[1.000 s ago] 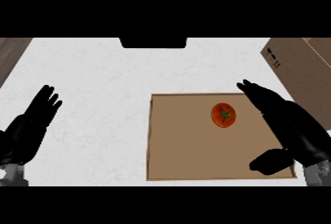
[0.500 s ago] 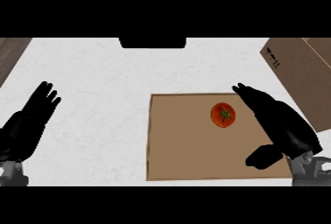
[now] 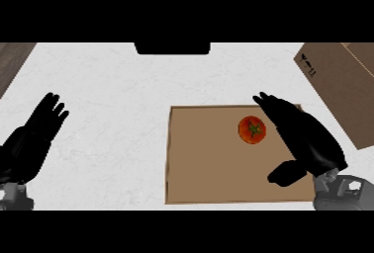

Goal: Pick the tomato from the tray and place it in the cardboard box

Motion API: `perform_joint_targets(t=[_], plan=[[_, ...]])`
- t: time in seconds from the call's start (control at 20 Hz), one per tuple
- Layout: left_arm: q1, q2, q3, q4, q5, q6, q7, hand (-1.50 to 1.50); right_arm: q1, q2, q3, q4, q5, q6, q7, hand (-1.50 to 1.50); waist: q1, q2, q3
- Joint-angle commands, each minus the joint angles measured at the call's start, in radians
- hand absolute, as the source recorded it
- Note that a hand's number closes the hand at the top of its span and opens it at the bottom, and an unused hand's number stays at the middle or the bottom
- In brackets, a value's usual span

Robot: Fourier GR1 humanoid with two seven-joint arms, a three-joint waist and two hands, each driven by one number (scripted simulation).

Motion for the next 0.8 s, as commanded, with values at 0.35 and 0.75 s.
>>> perform_joint_targets(t=[0.35,0.75], plan=[[-0.004,-0.013,0.074,-0.031,0.007,-0.067,0.058,0.00,-0.092,0.103,-0.038,0.054,0.089,0.121,0.043,-1.50,0.001,0.000,0.000],[-0.016,-0.049,0.082,0.029,-0.044,-0.089,0.024,0.00,-0.069,0.113,-0.066,0.170,0.183,0.071,-0.026,-1.50,0.001,0.000,0.000]])
